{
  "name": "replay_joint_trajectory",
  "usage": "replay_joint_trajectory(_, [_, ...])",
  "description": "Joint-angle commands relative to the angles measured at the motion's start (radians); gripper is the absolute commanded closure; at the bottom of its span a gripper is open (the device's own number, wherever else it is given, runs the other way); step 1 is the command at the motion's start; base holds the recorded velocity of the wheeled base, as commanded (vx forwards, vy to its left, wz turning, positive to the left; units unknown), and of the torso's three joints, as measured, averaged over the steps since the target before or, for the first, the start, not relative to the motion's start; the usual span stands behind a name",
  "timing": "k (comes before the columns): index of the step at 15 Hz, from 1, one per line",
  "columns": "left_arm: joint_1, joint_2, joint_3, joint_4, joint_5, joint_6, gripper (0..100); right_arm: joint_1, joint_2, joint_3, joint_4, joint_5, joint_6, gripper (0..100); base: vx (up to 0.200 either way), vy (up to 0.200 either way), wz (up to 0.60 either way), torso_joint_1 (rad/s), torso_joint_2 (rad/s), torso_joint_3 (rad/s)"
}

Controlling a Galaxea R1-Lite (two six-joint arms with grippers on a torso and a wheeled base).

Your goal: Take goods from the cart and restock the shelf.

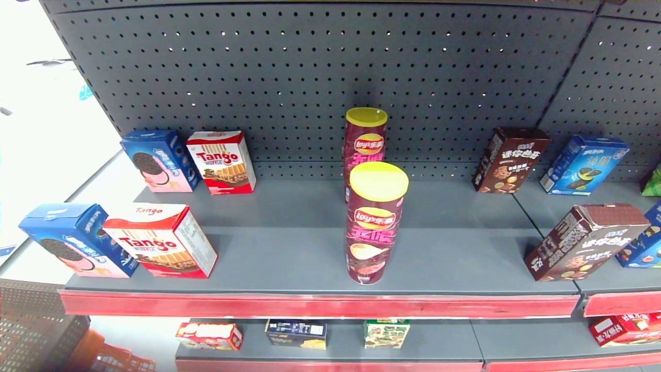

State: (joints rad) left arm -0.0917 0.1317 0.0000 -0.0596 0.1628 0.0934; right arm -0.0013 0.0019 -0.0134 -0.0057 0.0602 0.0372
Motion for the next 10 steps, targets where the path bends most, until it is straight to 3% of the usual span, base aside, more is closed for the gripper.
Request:
replay_joint_trajectory(1, [0.003,-0.004,0.0,0.0,-0.003,0.0,0,0.0,-0.002,0.013,0.001,-0.065,-0.011,0,0.0,0.0,0.0,0.0,0.0,0.0])
replay_joint_trajectory(8, [0.006,-0.032,0.0,-0.003,-0.008,0.002,0,0.0,-0.002,0.013,0.003,-0.059,-0.039,0,0.0,0.0,0.0,0.0,0.0,0.0])
replay_joint_trajectory(10, [0.006,-0.034,0.0,-0.009,0.017,0.016,0,0.0,-0.002,0.013,0.004,-0.059,-0.039,0,0.0,0.0,0.0,0.0,0.0,0.0])
